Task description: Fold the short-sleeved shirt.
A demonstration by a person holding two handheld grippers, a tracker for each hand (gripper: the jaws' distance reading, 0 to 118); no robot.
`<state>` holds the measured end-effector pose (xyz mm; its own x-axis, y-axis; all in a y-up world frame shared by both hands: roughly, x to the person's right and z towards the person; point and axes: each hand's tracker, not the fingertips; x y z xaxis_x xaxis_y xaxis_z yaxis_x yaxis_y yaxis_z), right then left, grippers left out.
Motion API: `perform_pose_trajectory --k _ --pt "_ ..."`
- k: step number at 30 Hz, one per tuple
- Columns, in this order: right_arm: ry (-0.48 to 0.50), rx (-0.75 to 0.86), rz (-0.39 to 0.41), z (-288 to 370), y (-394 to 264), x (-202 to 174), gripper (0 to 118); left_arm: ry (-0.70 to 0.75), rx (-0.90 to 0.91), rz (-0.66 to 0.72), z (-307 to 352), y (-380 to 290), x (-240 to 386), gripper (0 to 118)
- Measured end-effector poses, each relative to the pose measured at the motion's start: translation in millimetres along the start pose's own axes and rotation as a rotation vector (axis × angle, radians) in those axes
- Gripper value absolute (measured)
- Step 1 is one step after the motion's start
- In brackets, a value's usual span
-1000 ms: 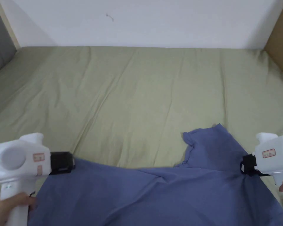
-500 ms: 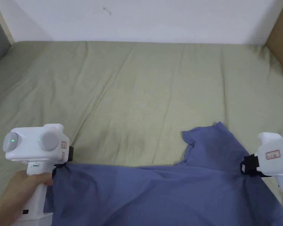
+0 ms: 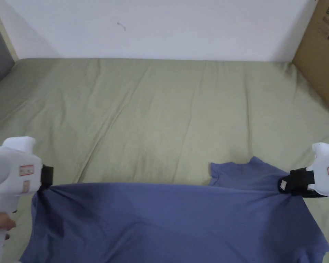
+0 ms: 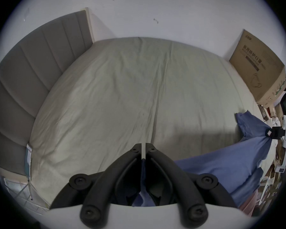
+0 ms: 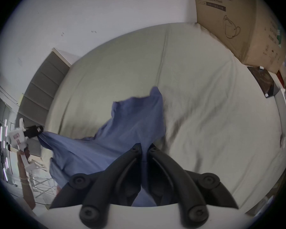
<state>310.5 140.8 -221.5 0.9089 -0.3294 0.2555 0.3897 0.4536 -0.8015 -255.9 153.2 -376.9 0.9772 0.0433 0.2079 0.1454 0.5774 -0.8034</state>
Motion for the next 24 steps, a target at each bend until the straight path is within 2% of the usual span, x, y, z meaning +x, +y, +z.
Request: perform_pose_trajectory --k 5,10,13,15,16,17,18,20,21,24 --pt "0.061 0.044 -0.016 54.4 -50.8 -0.7 4 0.009 0.008 -0.011 54.9 -53.4 -15.1 3" --pt "0.058 -0.006 0.031 85.8 -129.4 -10.1 4 0.03 -0.019 -0.015 92.0 -126.3 -21.0 3" --pt "0.049 -0.062 0.007 87.3 -178.4 -6.1 4 0.041 -0.082 -0.013 91.6 -163.1 -31.3 3" --pt "0.022 -0.121 -0.033 80.9 -205.6 0.2 4 0.022 -0.13 0.046 82.8 -179.9 -42.1 4" --pt "0.005 -0.141 -0.035 75.7 -215.5 2.4 4 0.012 -0.144 0.08 79.1 -185.3 -45.9 10" --pt "-0.017 -0.15 -0.017 70.5 -224.6 2.9 5 -0.009 -0.14 0.113 75.6 -189.7 -48.7 23" --pt "-0.041 -0.15 0.002 65.7 -231.4 1.2 15 -0.018 -0.136 0.139 71.9 -192.4 -51.1 45" --pt "-0.101 -0.114 0.035 64.0 -237.4 -3.6 48 0.044 -0.126 0.167 68.0 -193.7 -53.6 85" --pt "-0.132 -0.085 0.059 67.2 -238.4 -8.8 55 0.073 -0.125 0.161 66.5 -194.3 -54.6 103" --pt "-0.114 -0.057 0.065 79.8 -230.6 -23.7 55 0.055 -0.086 0.147 76.1 -191.3 -56.0 103"
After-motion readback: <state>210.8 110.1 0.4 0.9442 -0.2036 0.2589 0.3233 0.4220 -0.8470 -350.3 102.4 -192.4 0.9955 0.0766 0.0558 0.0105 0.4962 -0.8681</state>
